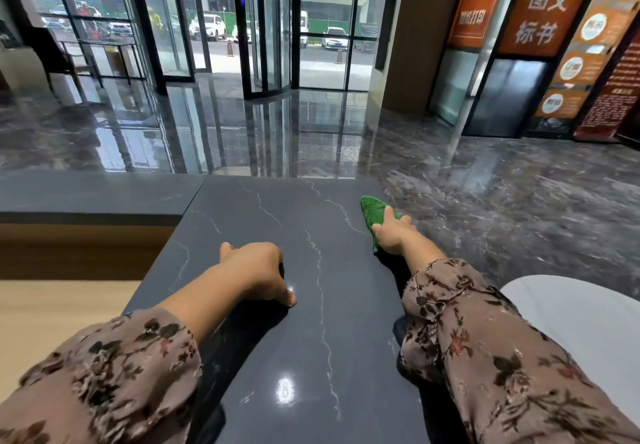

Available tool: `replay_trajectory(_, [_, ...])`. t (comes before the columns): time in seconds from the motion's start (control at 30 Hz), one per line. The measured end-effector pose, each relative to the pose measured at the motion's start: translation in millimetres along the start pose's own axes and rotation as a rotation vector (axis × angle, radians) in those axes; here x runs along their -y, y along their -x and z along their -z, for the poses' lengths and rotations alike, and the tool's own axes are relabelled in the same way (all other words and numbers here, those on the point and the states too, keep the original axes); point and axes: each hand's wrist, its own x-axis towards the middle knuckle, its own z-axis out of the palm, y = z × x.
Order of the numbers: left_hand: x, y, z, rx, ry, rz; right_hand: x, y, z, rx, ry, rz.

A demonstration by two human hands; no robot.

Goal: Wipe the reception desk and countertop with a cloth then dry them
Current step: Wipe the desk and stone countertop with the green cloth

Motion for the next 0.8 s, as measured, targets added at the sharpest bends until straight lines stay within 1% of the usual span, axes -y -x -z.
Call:
replay_trajectory(0.17, [4.8, 13.2, -8.4, -0.027, 0.116, 0.014, -13.8, 30.0, -6.1, -0.01, 0.007, 0.009])
replay_trajectory(0.33, [7.8, 41.6, -22.5, -0.176, 0.224, 0.059, -35.9, 73.8, -15.6, -0.007, 0.012, 0.033])
replay_trajectory(0.5, [8.4, 85.0, -33.5, -0.256, 0.404, 0.139, -63.3, 126.5, -26.2, -0.019, 0.031, 0.077])
replay_trajectory(0.8, [14.6, 167.9, -60.6, -0.37, 0.485, 0.22, -101.6, 201.0, -47.9, -0.093, 0.078, 0.14])
